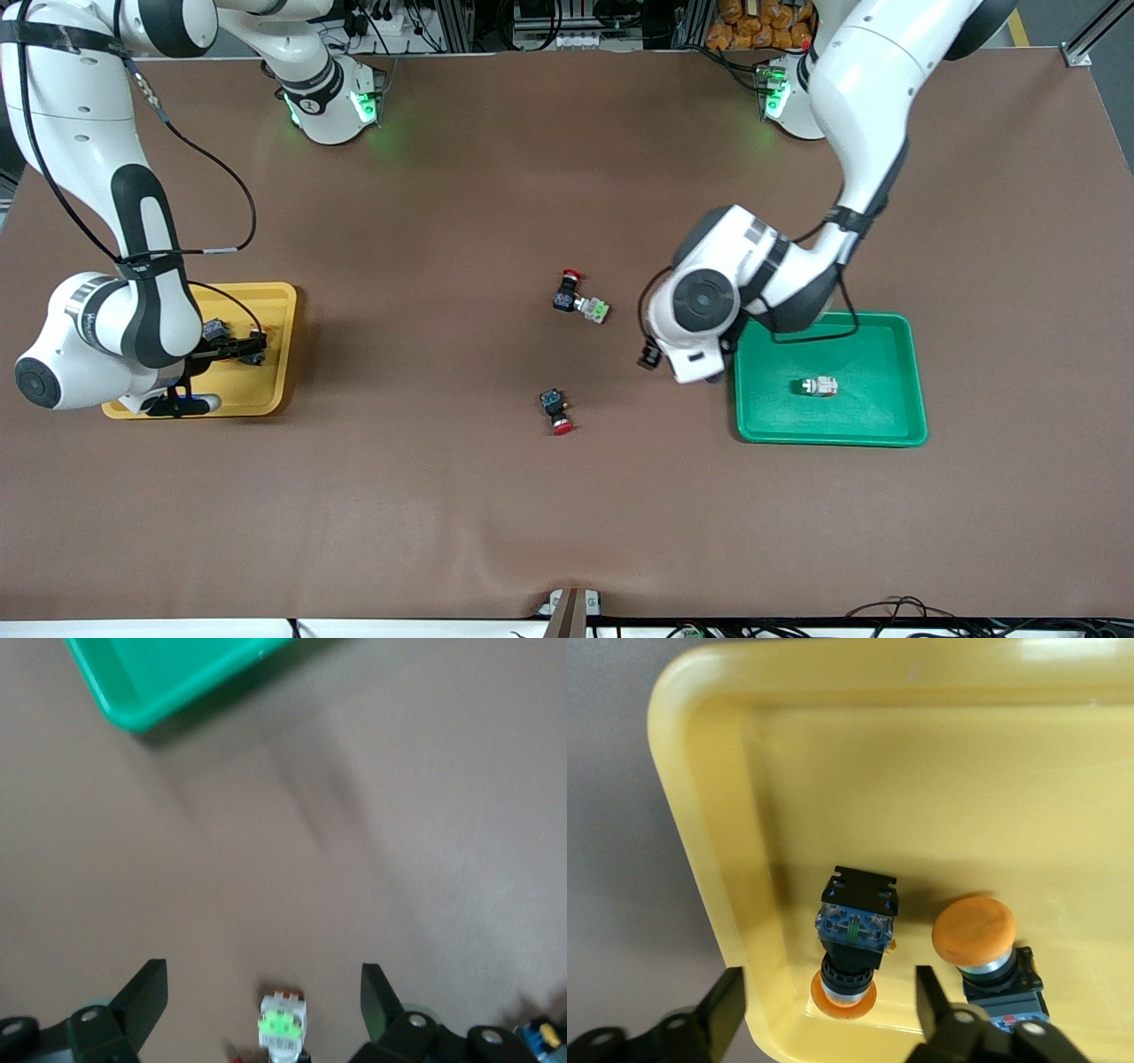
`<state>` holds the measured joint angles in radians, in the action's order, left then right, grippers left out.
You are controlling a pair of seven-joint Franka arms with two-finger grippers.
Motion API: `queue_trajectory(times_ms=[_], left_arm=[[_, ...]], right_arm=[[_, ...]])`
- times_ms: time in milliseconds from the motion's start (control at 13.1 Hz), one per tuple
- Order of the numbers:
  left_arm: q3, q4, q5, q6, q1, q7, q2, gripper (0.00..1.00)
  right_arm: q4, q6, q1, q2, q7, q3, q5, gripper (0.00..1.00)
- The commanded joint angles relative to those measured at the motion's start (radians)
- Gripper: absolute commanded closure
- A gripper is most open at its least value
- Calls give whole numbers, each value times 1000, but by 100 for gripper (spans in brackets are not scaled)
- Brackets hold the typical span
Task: Place green and yellow buttons in trays
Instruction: 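Place the black button in the yellow tray while the left gripper reaches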
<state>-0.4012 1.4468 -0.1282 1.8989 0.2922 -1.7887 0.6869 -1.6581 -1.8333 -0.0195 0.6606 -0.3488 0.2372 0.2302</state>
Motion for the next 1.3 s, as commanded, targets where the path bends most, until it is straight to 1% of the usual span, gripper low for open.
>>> queue_trajectory(times_ms=[0,76,229,457,534,610,762,839,915,991,1144,1220], left_arm=[[8,17,9,34,68,-67,-10,5],[8,17,4,51,83,-93,-7,5],[8,24,2,81,103,-124,-7,5],[10,53,-2,140,119,-172,-7,5],[10,53,-2,147,120,-175,-6,5],[13,61,-1,164,126,-187,-4,5],[16,81,-8,190,136,-208,-4,5],[16,90,-28,206,139,-231,2,5],[16,98,-57,224,140,-268,9,4],[15,109,-76,238,143,-291,11,4],[16,122,-76,264,156,-293,20,1],[16,122,-76,275,156,-293,26,0]], right_arm=[[38,32,-3,-10,-13,-4,1,0],[72,63,-3,-13,-27,-4,1,0],[183,127,-3,-18,-30,-4,61,0],[383,250,-10,-15,-30,-3,46,0],[447,270,-4,-15,-32,1,35,0],[481,275,3,-15,-32,4,34,0],[503,278,-3,-32,-30,25,35,0],[506,276,-7,-71,-30,37,35,0],[508,278,-2,-88,-32,36,43,0],[508,313,1,-114,-32,36,46,0],[517,397,-13,-200,-30,40,35,0],[517,408,-13,-231,-32,39,35,0]])
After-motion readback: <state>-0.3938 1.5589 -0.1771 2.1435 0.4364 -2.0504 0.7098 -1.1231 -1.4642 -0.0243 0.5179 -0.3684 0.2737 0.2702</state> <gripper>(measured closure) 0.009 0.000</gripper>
